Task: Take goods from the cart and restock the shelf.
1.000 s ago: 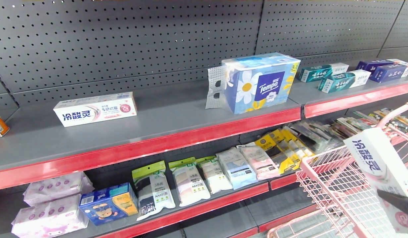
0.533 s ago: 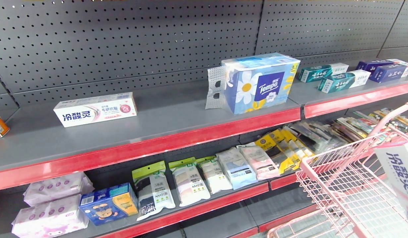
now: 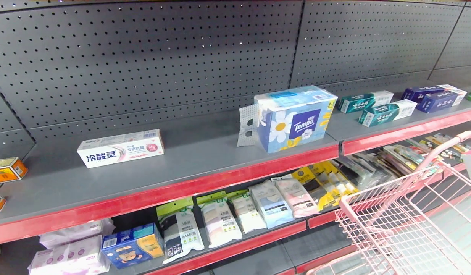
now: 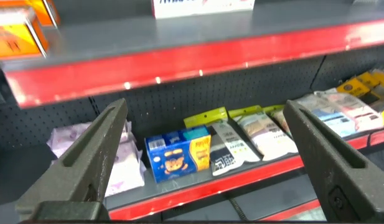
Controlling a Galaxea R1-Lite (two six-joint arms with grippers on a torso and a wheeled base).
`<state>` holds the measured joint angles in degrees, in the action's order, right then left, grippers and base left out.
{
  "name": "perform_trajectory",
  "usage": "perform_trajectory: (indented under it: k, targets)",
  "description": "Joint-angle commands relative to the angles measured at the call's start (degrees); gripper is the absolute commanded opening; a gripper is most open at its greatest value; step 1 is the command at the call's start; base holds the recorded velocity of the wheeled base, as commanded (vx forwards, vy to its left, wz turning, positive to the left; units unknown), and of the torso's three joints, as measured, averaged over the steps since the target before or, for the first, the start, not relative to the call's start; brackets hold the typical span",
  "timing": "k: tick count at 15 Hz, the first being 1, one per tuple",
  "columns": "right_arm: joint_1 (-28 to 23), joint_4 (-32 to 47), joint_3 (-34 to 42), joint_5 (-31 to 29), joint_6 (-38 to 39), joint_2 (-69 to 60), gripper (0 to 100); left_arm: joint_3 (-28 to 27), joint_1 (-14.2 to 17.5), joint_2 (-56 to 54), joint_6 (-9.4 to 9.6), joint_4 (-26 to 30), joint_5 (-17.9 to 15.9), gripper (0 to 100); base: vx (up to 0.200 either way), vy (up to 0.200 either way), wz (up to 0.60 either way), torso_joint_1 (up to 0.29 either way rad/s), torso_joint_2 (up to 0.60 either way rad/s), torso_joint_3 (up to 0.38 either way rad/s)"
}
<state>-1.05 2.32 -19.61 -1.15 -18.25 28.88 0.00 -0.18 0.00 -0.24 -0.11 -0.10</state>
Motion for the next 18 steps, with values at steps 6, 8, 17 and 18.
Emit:
perform_trajectory:
  k: [6,8,17,18]
  targets:
    - [0.0,0.0,-3.1,-0.1,-0.1,3.4,0,0.0,0.0,0.0,-0.02,0.0,0.0,100,0.000,0.000,0.00,0.197,-0.43,-0.229]
    - [0.0,0.1,-4.2,-0.1,-0.1,4.4,0,0.0,0.0,0.1,-0.02,0.0,0.0,100,0.000,0.000,0.00,0.168,-0.37,-0.186]
    - [-0.1,0.1,-4.1,-0.1,-0.3,4.6,0,0.0,0.0,0.1,-0.02,0.0,-0.1,100,0.000,0.000,0.00,0.168,-0.35,-0.181]
    - [-0.2,0.1,-3.9,-0.6,-1.5,4.5,0,0.0,0.0,0.1,-0.02,0.0,-0.1,100,0.000,0.000,0.00,0.163,-0.34,-0.168]
